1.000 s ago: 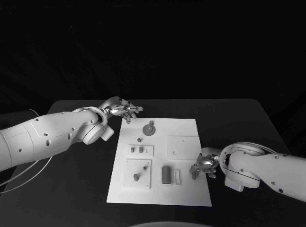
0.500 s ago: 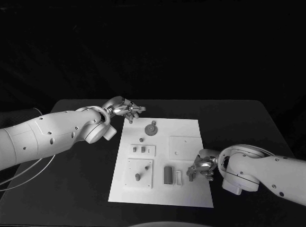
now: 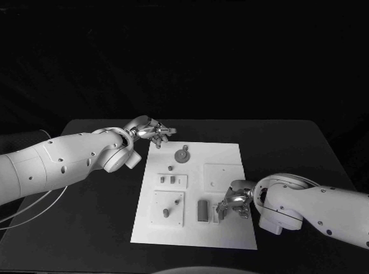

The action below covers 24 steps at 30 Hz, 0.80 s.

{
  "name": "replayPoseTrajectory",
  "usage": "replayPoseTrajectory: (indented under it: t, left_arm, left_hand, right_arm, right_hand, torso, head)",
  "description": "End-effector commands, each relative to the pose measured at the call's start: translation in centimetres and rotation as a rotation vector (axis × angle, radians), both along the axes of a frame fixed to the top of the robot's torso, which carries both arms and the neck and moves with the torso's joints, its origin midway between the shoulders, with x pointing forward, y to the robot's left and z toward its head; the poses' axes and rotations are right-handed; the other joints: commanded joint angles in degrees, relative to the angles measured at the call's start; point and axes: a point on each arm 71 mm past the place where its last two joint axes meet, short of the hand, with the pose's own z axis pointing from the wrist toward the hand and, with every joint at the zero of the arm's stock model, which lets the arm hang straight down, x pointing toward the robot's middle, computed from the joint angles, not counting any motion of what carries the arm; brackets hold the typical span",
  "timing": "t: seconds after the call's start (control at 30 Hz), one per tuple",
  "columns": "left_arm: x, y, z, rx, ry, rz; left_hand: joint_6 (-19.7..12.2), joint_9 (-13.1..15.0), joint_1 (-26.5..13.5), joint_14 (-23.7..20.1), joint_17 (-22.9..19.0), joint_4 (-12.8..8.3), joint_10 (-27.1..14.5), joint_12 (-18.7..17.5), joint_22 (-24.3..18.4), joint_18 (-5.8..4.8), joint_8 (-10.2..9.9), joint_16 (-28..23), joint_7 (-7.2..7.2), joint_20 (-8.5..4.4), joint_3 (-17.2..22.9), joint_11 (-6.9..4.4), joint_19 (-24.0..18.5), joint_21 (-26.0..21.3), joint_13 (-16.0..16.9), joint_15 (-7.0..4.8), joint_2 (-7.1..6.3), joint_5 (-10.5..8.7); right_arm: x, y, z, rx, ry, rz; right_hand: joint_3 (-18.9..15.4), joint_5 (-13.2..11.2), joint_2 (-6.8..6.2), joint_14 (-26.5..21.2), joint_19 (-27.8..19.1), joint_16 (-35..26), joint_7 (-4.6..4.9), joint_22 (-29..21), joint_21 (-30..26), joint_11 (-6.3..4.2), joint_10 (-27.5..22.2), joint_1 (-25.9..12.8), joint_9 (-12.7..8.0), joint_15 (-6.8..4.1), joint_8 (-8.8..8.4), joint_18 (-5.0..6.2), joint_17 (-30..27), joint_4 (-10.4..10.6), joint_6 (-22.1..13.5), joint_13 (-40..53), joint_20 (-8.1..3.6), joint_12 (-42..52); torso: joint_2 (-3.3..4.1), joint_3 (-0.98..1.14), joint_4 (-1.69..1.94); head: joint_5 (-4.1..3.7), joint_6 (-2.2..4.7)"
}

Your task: Assemble the parts on the task board

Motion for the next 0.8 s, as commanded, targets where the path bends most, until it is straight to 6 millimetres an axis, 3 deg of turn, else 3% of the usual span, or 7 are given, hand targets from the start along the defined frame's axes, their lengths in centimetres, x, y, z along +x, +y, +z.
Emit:
replayPoseTrajectory:
  t: [0.03,0.27,0.47,0.8]
  left_arm:
    - [-0.01,-0.25,0.05,-0.002,0.002,-0.015]
    - [0.0,-0.32,0.05,-0.002,0.002,-0.016]
    - [0.0,-0.29,0.06,-0.001,0.0,-0.013]
    - [-0.03,-0.28,0.07,-0.002,0.0,-0.014]
  left_hand:
    - [0.3,-0.1,0.8,-0.1,0.1,-0.4,-0.5,-0.1,0.1,1.49,0.0,-0.3,0.06,-0.36,-0.1,-0.04,-0.1,-0.3,0.1,0.02,0.02,0.02]
    - [0.2,-0.1,0.6,-0.1,0.1,-0.3,-0.5,-0.2,0.1,1.48,0.0,-0.3,0.07,-0.35,-0.2,-0.04,-0.1,-0.3,0.1,0.02,0.03,0.01]
    - [0.2,-0.1,0.6,-0.1,0.1,-0.3,-0.5,-0.2,0.1,1.48,0.0,-0.3,0.07,-0.35,-0.2,-0.04,-0.1,-0.3,0.1,0.02,0.05,0.02]
    - [0.3,-0.1,0.5,-0.1,0.1,-0.2,-0.5,-0.2,0.1,1.48,0.0,-0.3,0.06,-0.35,-0.2,-0.04,-0.1,-0.3,0.1,0.02,0.1,0.02]
  right_arm:
    - [-0.13,0.43,-0.18,0.002,0.023,0.024]
    - [-0.16,1.06,-0.32,0.001,0.031,0.043]
    - [-0.05,1.06,-0.38,-0.012,0.027,0.05]
    - [-0.09,1.18,-0.53,-0.028,0.044,0.075]
  right_hand:
    - [1.7,-0.2,1.03,0.3,0.3,0.0,0.33,0.8,0.3,0.01,0.3,0.4,0.0,-0.03,0.16,0.86,0.0,-1.4,0.0,-0.1,0.03,-0.3]
    - [1.8,-0.2,1.08,0.3,0.3,0.0,0.34,0.8,0.3,0.01,0.3,0.3,0.0,-0.05,0.15,0.86,0.0,-1.3,0.0,-0.1,0.03,-0.4]
    - [1.8,-0.3,1.17,0.2,0.3,-0.1,0.34,0.8,0.2,0.02,0.3,0.2,0.0,-0.06,0.15,0.86,-0.1,-1.3,0.0,-0.1,0.04,-0.4]
    - [1.9,-0.5,1.25,0.2,0.3,-0.1,0.36,0.7,0.2,0.04,0.3,-0.1,-0.1,-0.08,0.11,0.86,-0.1,-1.3,-0.1,-0.1,0.06,-0.4]
  torso:
    - [0.0,-0.02,0.03]
    - [0.0,-0.03,0.03]
    - [-0.01,-0.01,-0.01]
    - [0.01,0.0,-0.02]
  head:
    - [0.05,0.01]
    - [-0.06,-0.14]
    - [0.63,-0.24]
    - [0.63,-0.22]
